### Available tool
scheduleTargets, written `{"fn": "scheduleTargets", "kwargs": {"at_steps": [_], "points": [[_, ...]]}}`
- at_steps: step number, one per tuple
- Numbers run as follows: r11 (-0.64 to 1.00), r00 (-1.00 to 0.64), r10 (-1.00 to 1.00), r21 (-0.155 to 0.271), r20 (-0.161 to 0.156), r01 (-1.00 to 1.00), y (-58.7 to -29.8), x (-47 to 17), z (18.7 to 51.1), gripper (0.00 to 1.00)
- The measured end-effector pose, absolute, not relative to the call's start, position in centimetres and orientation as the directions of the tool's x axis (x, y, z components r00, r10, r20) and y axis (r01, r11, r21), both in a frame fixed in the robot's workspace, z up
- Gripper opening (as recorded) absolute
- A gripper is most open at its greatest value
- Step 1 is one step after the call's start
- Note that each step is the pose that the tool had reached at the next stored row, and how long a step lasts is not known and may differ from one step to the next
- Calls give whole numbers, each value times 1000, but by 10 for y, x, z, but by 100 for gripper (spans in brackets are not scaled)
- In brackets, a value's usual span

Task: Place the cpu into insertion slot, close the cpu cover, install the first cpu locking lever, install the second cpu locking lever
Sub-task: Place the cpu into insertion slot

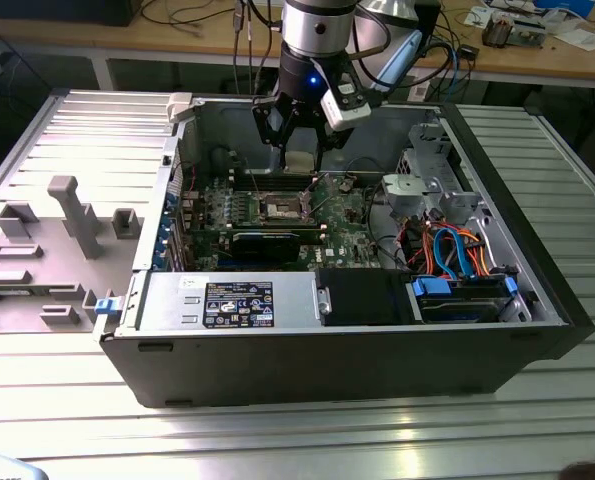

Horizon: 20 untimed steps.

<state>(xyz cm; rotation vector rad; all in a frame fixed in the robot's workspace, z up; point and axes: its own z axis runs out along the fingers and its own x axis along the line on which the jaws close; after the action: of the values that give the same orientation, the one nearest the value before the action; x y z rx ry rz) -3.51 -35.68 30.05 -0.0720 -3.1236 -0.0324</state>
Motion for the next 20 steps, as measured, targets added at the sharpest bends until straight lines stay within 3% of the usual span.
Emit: {"fn": "scheduleTargets", "kwargs": {"at_steps": [20], "points": [[998,-998,61,20,17,62,-357,-35,300,55]]}}
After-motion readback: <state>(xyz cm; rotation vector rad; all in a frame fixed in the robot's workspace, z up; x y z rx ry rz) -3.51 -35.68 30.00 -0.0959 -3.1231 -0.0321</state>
